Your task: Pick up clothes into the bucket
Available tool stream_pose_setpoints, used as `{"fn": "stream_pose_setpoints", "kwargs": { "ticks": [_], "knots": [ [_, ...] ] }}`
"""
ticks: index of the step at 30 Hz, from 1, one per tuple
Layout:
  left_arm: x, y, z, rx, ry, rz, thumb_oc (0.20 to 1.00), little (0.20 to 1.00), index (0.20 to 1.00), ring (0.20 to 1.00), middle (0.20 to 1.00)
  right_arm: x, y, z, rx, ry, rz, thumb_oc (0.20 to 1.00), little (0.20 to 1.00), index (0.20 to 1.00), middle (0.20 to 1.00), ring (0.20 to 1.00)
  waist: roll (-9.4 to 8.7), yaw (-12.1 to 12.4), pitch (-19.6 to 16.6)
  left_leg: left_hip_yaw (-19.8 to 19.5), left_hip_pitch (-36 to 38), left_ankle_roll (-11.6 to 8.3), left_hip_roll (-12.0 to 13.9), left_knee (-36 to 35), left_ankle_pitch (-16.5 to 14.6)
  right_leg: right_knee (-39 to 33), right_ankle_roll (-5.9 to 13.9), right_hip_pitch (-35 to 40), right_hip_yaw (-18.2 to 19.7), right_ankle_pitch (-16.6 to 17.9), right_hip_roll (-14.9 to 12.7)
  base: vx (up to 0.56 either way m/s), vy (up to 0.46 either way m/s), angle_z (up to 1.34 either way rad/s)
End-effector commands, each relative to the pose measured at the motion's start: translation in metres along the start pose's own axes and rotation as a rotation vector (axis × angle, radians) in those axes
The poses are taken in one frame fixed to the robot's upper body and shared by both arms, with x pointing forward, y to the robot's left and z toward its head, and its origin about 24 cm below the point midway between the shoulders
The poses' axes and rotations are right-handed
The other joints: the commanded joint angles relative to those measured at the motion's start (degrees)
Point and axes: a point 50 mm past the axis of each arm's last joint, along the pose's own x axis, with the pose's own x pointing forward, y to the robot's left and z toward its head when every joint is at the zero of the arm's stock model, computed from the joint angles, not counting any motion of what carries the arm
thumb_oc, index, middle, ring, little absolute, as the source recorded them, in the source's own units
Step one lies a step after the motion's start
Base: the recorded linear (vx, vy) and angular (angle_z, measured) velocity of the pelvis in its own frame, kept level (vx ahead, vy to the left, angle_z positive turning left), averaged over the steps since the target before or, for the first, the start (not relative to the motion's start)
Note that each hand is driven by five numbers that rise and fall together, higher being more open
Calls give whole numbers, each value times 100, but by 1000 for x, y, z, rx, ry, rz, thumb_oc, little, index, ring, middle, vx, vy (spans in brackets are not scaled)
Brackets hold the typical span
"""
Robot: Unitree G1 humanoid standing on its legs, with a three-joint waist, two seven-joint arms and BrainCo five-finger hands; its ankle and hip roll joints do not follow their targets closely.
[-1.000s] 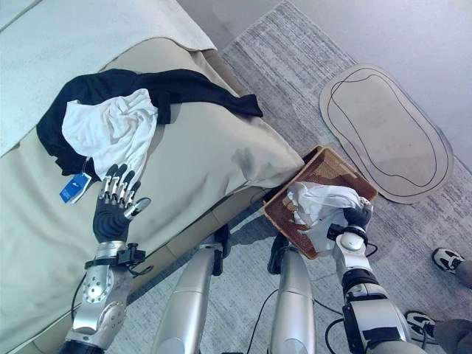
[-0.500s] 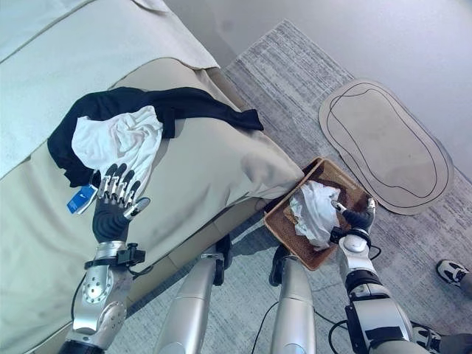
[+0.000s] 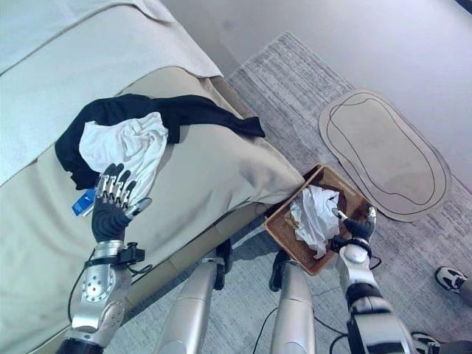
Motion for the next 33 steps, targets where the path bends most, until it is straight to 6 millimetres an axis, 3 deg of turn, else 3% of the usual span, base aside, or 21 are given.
{"fn": "stream_pose_setpoints", "kwargs": {
  "ticks": [1, 3, 9, 11, 12, 14, 20, 22, 23, 26, 27, 32, 33],
  "knots": [
    [13, 13, 19, 117, -145, 102, 1000, 1000, 1000, 1000, 1000, -4, 1, 12, 9, -101, 42, 1000, 1000, 1000, 1000, 1000, -138, -200, -47, -164, 111, 49, 233, 4, -237, -1447, 658, 436, 384, 1289, -242, 0, 0, 0],
    [17, 16, 19, 170, -158, 130, 1000, 1000, 1000, 1000, 1000, -9, 3, 10, 4, -113, 70, 1000, 1000, 1000, 1000, 1000, -167, -219, -23, -173, 136, 46, 239, -62, -198, -1526, 669, 469, 360, 1320, -233, 0, 0, 0],
    [59, 48, 31, 680, -252, 288, 1000, 1000, 1000, 1000, 1000, -33, 15, 13, 16, -190, 213, 1000, 1000, 1000, 1000, 1000, -422, -365, 191, -237, -127, 28, 239, -53, -80, -1661, 671, 319, 333, 1387, -188, -19, 11, 0],
    [75, 62, 37, 893, -297, 331, 1000, 1000, 1000, 1000, 1000, -34, 18, 19, -1, -228, 242, 1000, 1000, 1000, 1000, 1000, -475, -420, 295, -219, -299, 15, 251, 40, -97, -1598, 680, 138, 363, 1393, -187, -51, 40, 0],
    [75, 62, 37, 894, -299, 331, 1000, 1000, 1000, 1000, 1000, -34, 18, 19, 0, -228, 241, 1000, 1000, 1000, 1000, 1000, -480, -412, 292, -216, -313, 16, 251, 50, -101, -1588, 680, 121, 369, 1390, -188, -60, 55, -2],
    [85, 78, 48, 1079, -339, 370, 1000, 1000, 1000, 1000, 1000, -33, 23, 34, 11, -290, 279, 1000, 1000, 1000, 1000, 1000, -545, -450, 446, -178, -581, 14, 303, 201, -113, -1496, 693, -171, 431, 1435, -168, -61, 48, -11],
    [107, 88, 64, 1186, -365, 404, 1000, 1000, 1000, 1000, 1000, -32, 27, 45, 27, -330, 308, 1000, 1000, 1000, 1000, 1000, -636, -505, 612, -210, -1045, 8, 329, 500, -127, -1300, 715, -530, 420, 1437, -180, -28, 13, -4],
    [118, 93, 75, 1322, -405, 393, 1000, 1000, 1000, 1000, 1000, -33, 29, 50, 37, -352, 321, 1000, 1000, 1000, 1000, 1000, -663, -548, 653, -234, -1235, 0, 333, 595, -142, -1219, 724, -700, 422, 1438, -172, 30, 4, 0],
    [120, 96, 75, 1364, -391, 388, 1000, 1000, 1000, 1000, 1000, -33, 29, 48, 35, -346, 327, 1000, 1000, 1000, 1000, 1000, -669, -571, 644, -266, -1220, -27, 348, 658, -324, -1156, 776, -677, 457, 1292, -153, 73, 5, 1],
    [126, 99, 76, 1428, -373, 385, 1000, 1000, 1000, 1000, 1000, -35, 33, 50, 43, -356, 347, 1000, 1000, 1000, 1000, 1000, -696, -589, 683, -252, -1373, 14, 339, 649, -151, -1170, 738, -836, 440, 1448, -157, -31, 12, 0],
    [131, 103, 76, 1504, -343, 369, 1000, 1000, 1000, 1000, 1000, -35, 35, 47, 33, -347, 360, 1000, 1000, 1000, 1000, 1000, -714, -618, 676, -267, -1378, -2, 359, 759, -358, -1104, 796, -833, 491, 1310, -131, 61, 20, -2],
    [139, 111, 68, 1672, -239, 311, 1000, 1000, 1000, 1000, 1000, -36, 38, 48, 32, -346, 377, 1000, 1000, 1000, 1000, 1000, -745, -685, 644, -262, -1465, 27, 381, 863, -387, -1067, 803, -914, 502, 1323, -110, 14, 25, -4],
    [141, 114, 65, 1769, -208, 253, 1000, 1000, 1000, 1000, 1000, -35, 37, 48, 25, -346, 382, 1000, 1000, 1000, 1000, 1000, -733, -736, 618, -261, -1487, 38, 390, 900, -402, -1047, 811, -960, 521, 1330, -104, 2, 25, -5]
  ]
}}
